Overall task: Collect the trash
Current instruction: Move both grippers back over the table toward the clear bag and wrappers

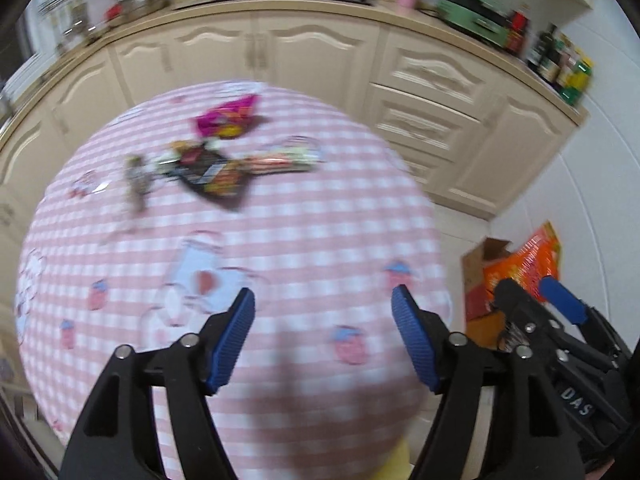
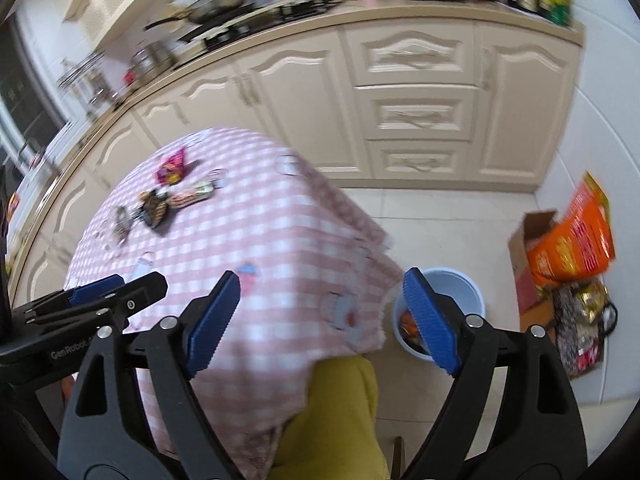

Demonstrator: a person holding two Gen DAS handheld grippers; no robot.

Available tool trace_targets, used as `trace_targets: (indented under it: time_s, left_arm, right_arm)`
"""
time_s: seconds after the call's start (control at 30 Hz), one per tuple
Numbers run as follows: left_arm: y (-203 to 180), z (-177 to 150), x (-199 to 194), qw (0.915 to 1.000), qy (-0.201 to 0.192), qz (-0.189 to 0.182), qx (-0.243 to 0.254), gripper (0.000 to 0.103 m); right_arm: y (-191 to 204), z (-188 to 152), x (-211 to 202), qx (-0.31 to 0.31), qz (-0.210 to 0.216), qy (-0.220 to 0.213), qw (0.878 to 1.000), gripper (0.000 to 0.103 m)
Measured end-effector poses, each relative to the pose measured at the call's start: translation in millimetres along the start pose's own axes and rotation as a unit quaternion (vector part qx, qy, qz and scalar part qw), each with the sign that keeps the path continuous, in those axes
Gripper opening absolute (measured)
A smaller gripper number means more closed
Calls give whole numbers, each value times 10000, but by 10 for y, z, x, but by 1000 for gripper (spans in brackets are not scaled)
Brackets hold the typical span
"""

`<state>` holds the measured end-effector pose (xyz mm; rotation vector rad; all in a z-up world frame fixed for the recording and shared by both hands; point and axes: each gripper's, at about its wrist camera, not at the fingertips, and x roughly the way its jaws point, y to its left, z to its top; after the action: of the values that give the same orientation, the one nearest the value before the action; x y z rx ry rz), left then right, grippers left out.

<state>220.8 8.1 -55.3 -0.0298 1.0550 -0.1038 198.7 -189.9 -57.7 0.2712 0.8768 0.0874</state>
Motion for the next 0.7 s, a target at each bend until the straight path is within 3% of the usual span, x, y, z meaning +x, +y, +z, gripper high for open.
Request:
trace_targets:
  time_s: [0.3,0.4,0.7]
  left_arm:
    - [1204,275,-80,9924,-162,669,-1018,77]
    - [1471,421,-22,9904,-170,696,-1182,78]
    - [2051,873,790,9868,334,751,-1394,77]
  right_arm:
    - [841,242,455,-879,370,350,9948,86]
    - [1070,345,618,-1119,567,425,9912,86]
    - [1672,602,1167,-1931,982,698,9737,86]
